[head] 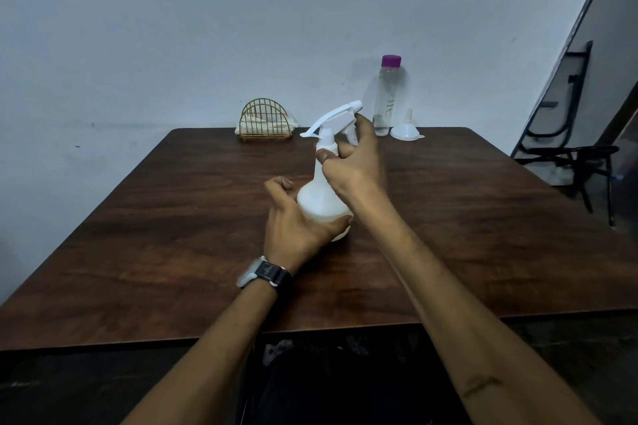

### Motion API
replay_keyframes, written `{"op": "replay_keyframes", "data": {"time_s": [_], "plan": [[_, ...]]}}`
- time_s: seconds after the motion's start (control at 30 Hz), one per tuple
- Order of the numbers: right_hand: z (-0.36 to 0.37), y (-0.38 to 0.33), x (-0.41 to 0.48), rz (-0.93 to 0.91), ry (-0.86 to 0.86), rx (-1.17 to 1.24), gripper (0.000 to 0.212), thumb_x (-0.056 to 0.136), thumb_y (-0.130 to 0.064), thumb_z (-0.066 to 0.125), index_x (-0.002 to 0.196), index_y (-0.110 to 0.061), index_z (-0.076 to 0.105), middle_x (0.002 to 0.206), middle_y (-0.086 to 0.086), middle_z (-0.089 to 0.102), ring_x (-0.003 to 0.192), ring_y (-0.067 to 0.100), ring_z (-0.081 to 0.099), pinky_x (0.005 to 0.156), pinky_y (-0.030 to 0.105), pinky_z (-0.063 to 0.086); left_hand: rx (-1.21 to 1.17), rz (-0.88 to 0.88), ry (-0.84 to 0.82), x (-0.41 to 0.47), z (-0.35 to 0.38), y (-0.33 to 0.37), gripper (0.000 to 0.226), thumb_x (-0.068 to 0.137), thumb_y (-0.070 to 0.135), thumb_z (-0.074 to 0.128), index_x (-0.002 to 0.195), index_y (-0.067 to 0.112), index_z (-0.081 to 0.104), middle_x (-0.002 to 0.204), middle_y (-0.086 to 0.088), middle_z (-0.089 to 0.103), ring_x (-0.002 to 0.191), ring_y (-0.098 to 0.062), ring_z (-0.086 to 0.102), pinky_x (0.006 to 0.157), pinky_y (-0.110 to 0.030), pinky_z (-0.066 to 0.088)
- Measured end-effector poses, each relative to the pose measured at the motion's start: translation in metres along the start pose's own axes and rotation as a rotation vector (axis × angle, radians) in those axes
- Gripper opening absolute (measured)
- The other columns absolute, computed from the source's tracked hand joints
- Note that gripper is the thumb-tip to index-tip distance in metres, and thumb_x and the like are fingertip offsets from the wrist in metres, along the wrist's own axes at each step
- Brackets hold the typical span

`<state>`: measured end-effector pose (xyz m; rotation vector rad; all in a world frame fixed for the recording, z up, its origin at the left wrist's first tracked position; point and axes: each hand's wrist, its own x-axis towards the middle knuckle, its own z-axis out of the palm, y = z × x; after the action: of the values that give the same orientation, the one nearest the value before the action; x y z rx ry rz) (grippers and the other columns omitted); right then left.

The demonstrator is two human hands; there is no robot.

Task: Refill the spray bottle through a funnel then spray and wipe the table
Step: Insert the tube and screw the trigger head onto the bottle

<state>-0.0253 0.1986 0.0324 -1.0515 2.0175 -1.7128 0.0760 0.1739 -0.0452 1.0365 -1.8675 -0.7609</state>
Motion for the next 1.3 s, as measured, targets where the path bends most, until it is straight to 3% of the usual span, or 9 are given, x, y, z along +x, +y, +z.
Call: {"op": "replay_keyframes", "data": {"time_s": [0.1,0.27,0.37,0.53,0.77,0.9,1.03,1.17,1.3], "plan": [[-0.002,-0.005,-0.01,0.017,0.06,0.048,0.072,0.089,-0.012,0.074,0.152,-0.031,0.044,0.129,-0.01,0.075,0.124,0.011,0.064,0.091,0.021,0.043,0.025,-0.023,0.058,-0.013,0.01,0.014,0.101,0.054,0.065,0.082,0.13,0.011,0.044,0.095,0.032,0.031,0.094,-0.036,0.066,0.064,-0.031,0.035],[-0.014,0.001,-0.016,-0.049,-0.078,0.069,0.086,0.097,-0.009,0.071,0.164,-0.029,0.022,0.135,0.0,0.073,0.13,0.012,0.063,0.095,0.015,0.041,-0.066,-0.018,0.053,-0.017,0.014,0.015,0.11,0.06,0.05,0.094,0.135,0.015,0.021,0.114,0.003,0.066,0.103,-0.031,0.069,0.077,-0.035,0.052],[-0.024,0.01,-0.001,-0.04,-0.267,0.115,0.097,0.098,-0.018,0.067,0.166,-0.033,0.0,0.139,0.004,0.071,0.133,0.02,0.063,0.119,0.049,0.043,-0.145,-0.001,-0.025,-0.012,0.005,0.009,0.13,0.054,0.054,0.096,0.144,0.019,0.009,0.13,0.008,0.058,0.119,-0.011,0.056,0.096,-0.025,0.042],[-0.031,0.012,0.018,-0.075,-0.442,0.017,0.103,0.101,-0.032,0.06,0.163,-0.035,-0.023,0.13,-0.014,0.074,0.138,0.014,0.058,0.122,0.052,0.037,-0.195,0.019,-0.064,-0.001,-0.002,-0.003,0.113,0.052,0.067,0.089,0.132,0.046,0.012,0.133,0.014,0.062,0.132,-0.016,0.055,0.111,-0.046,0.045],[-0.023,0.01,0.013,-0.012,-0.208,0.071,0.086,0.1,-0.01,0.066,0.163,-0.038,0.015,0.126,-0.002,0.077,0.128,0.017,0.065,0.115,0.049,0.047,-0.065,0.137,0.01,-0.001,0.001,0.001,0.093,0.057,0.058,0.093,0.109,0.073,0.018,0.143,-0.003,0.047,0.127,-0.019,0.055,0.105,-0.039,0.048],[-0.012,-0.001,-0.004,0.005,-0.025,0.111,0.078,0.095,-0.003,0.069,0.157,-0.032,0.032,0.125,-0.002,0.077,0.124,0.012,0.067,0.105,0.031,0.05,-0.06,0.139,0.116,-0.011,0.01,0.014,0.093,0.059,0.06,0.086,0.128,0.015,0.045,0.127,0.031,0.038,0.109,-0.015,0.06,0.082,-0.022,0.043],[-0.005,-0.002,-0.019,-0.046,0.103,0.135,0.077,0.093,-0.005,0.072,0.156,-0.031,0.034,0.12,-0.003,0.079,0.119,0.014,0.068,0.091,0.023,0.044,-0.124,0.168,0.139,-0.018,0.015,0.023,0.086,0.064,0.051,0.073,0.126,-0.003,0.047,0.104,0.06,0.029,0.092,-0.015,0.06,0.068,-0.016,0.033],[-0.017,0.01,-0.017,-0.074,-0.127,0.126,0.106,0.098,-0.001,0.068,0.167,-0.026,-0.008,0.134,-0.006,0.07,0.119,0.006,0.062,0.103,0.023,0.042,-0.124,0.082,0.095,-0.012,0.009,0.015,0.107,0.06,0.05,0.093,0.136,0.005,0.033,0.118,0.04,0.048,0.105,-0.012,0.063,0.078,-0.018,0.04],[-0.034,0.021,-0.005,-0.028,-0.336,0.214,0.119,0.097,0.015,0.059,0.161,-0.031,-0.031,0.162,0.004,0.048,0.144,0.017,0.053,0.123,0.044,0.039,-0.151,0.032,-0.138,0.003,-0.005,0.001,0.125,0.053,0.055,0.097,0.142,0.027,0.014,0.14,0.008,0.058,0.128,-0.014,0.057,0.11,-0.04,0.046]]}}
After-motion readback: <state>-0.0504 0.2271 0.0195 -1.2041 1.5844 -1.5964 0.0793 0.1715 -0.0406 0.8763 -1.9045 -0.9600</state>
